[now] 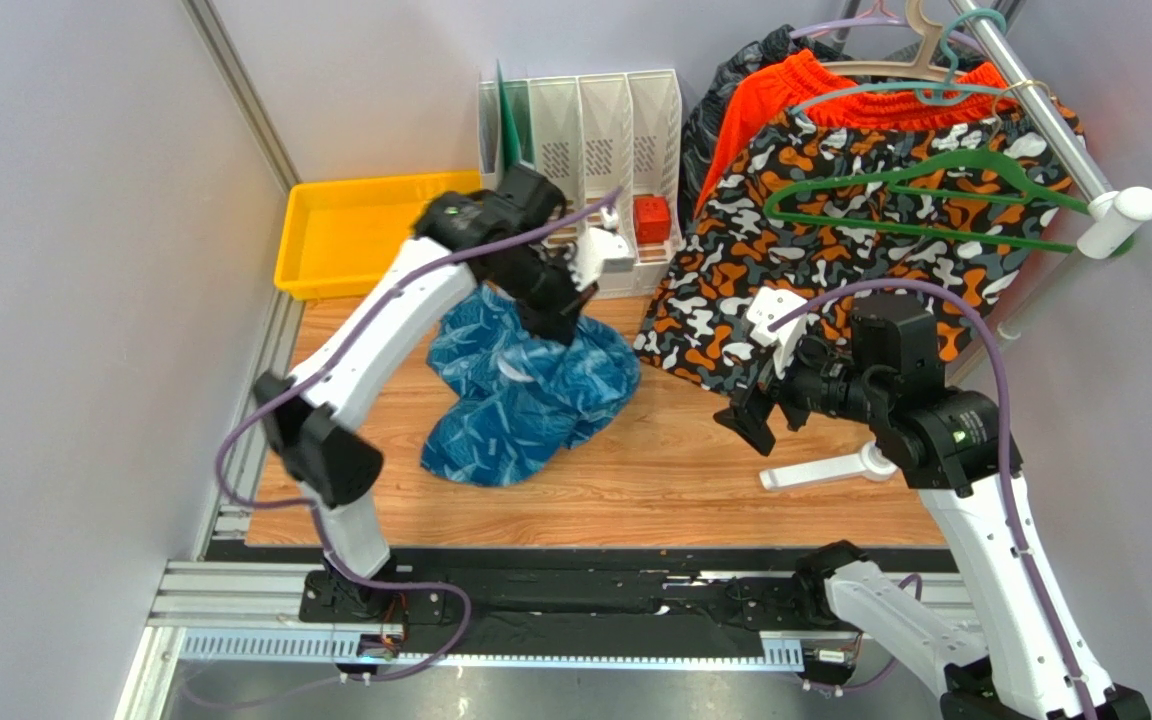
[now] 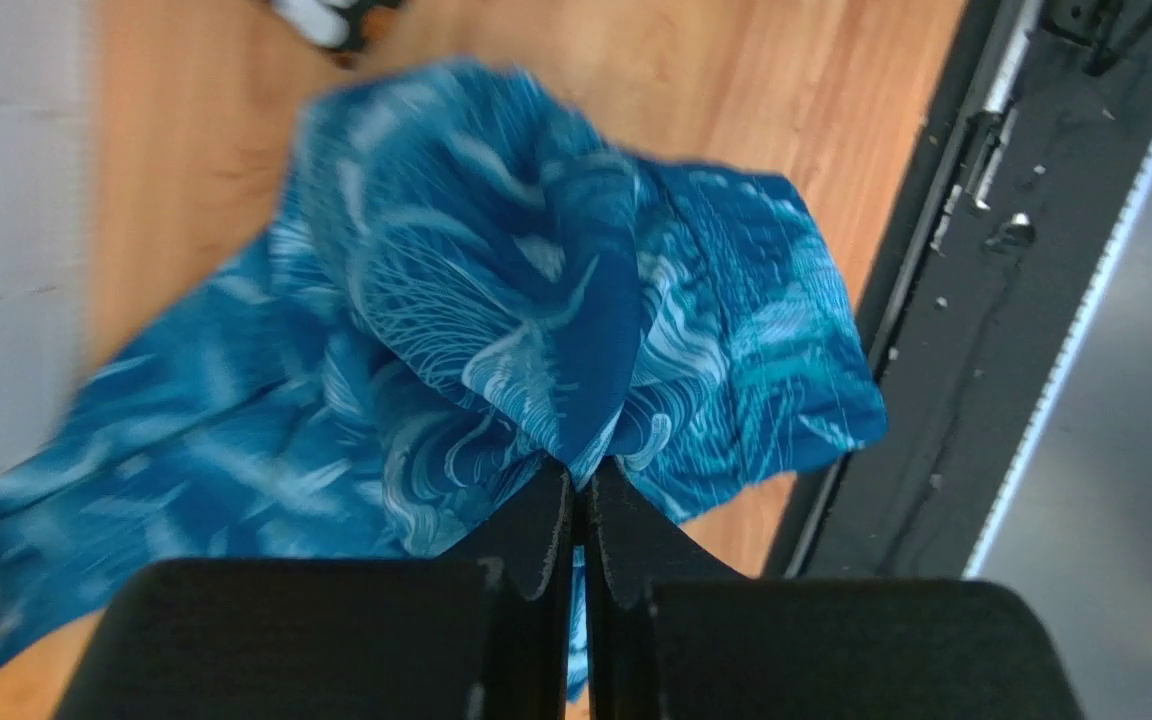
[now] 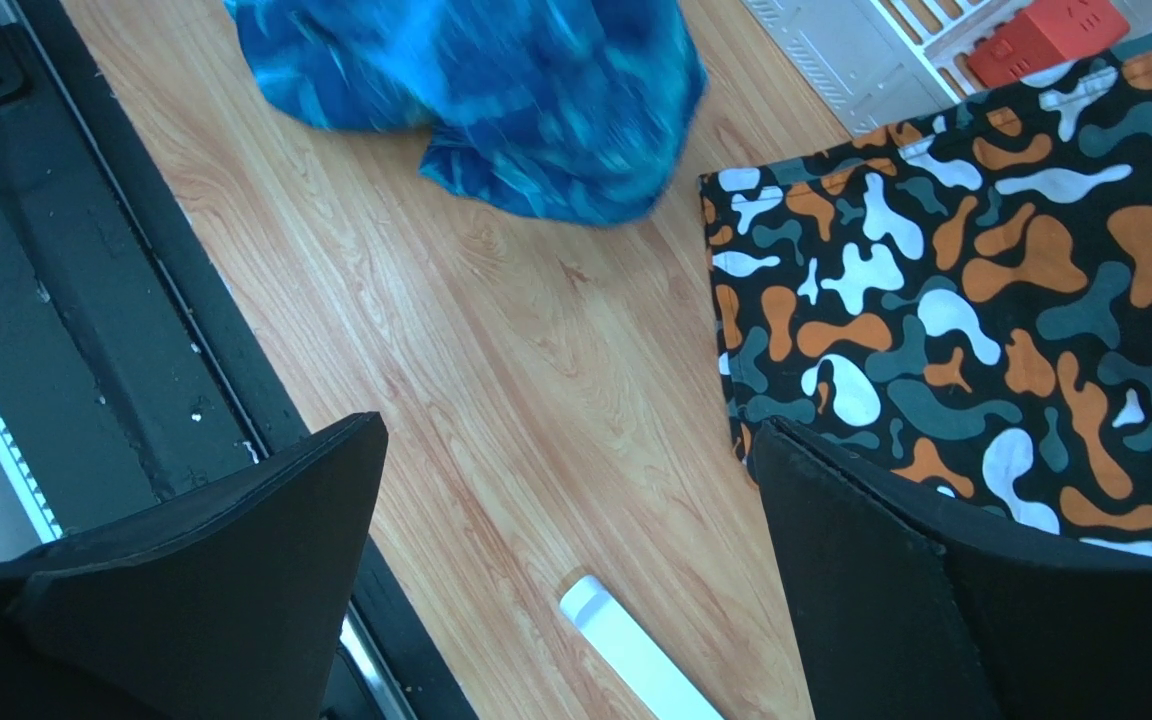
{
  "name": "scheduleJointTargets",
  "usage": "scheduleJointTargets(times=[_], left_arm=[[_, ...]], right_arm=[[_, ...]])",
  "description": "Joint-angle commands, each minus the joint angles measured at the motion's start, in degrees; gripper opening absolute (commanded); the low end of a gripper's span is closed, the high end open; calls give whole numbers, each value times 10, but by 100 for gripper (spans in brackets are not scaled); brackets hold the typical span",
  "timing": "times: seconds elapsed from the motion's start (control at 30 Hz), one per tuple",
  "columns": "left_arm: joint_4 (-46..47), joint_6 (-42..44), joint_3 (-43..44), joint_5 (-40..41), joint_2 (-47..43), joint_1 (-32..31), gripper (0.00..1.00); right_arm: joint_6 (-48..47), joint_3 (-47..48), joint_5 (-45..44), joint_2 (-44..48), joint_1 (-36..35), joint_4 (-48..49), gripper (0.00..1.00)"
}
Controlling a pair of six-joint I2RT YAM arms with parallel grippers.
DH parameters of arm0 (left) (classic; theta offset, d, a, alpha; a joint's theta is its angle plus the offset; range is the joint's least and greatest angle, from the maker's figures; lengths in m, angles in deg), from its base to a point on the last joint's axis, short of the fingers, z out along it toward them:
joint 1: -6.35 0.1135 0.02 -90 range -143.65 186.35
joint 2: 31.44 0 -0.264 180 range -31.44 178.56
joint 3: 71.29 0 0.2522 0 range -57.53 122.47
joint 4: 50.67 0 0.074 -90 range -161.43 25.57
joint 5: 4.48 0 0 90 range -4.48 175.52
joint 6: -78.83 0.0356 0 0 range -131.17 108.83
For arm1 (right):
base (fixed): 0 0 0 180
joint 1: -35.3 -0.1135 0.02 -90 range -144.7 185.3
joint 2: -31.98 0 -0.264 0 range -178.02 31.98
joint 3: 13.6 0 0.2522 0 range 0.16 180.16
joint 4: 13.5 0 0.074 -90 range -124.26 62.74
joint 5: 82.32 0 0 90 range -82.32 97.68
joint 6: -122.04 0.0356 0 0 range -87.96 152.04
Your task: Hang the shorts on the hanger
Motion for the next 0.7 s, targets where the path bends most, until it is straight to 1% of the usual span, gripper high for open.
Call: scheduleJointTargets(times=[0.0, 0.03, 0.07, 0.13, 0.17, 0.2, 0.23, 0.27, 0.3, 0.33, 0.37, 0.4, 0.43, 0.47, 0.5, 0.57, 0.6, 0.67], left_arm=[[-43, 15, 33, -98, 102, -15, 0], [-39, 9, 44, -98, 120, -15, 1], [-37, 4, 54, -93, 135, -15, 16], [-13, -11, 60, -92, 145, 0, 36], [2, -14, 48, -102, 136, 10, 49], [15, -18, 7, -133, 120, 21, 73], [47, -19, -22, -149, 77, 35, 82], [64, -17, -55, -161, 50, 61, 98], [77, -10, -126, -161, 24, 73, 99], [84, 29, -162, -155, -27, 81, 99], [83, 55, -197, -145, -50, 88, 99], [80, 82, -265, -121, -72, 100, 99], [79, 134, -302, -109, -116, 102, 99], [82, 155, -373, -96, -135, 103, 99], [89, 184, -407, -73, -167, 102, 99], [129, 196, -466, -45, -192, 99, 99], [144, 202, -509, -27, -200, 99, 99], [188, 200, -539, -13, -208, 94, 99]], right_arm=[[-42, -26, 35, 18, -5, -3, 100], [-45, -30, 36, 20, -7, -4, 100], [-49, -33, 34, 21, -8, -5, 100], [-61, -37, 29, 20, -13, -11, 100], [-67, -37, 18, 18, -15, -16, 99], [-76, -36, 12, 16, -19, -16, 99], [-81, -36, 5, 14, -21, -17, 99], [-84, -36, -5, 7, -24, -18, 99], [-86, -37, -11, 3, -32, -16, 99], [-86, -38, -15, 0, -36, -9, 99], [-86, -38, -23, -5, -42, -3, 99], [-85, -40, -27, -15, -55, 1, 99], [-82, -44, -32, -22, -63, 15, 99], [-79, -46, -41, -27, -72, 22, 99], [-76, -47, -46, -36, -89, 29, 99], [-62, -53, -57, -46, -103, 52, 98], [-56, -53, -57, -57, -110, 57, 98], [-32, -53, -55, -66, -110, 69, 98]])
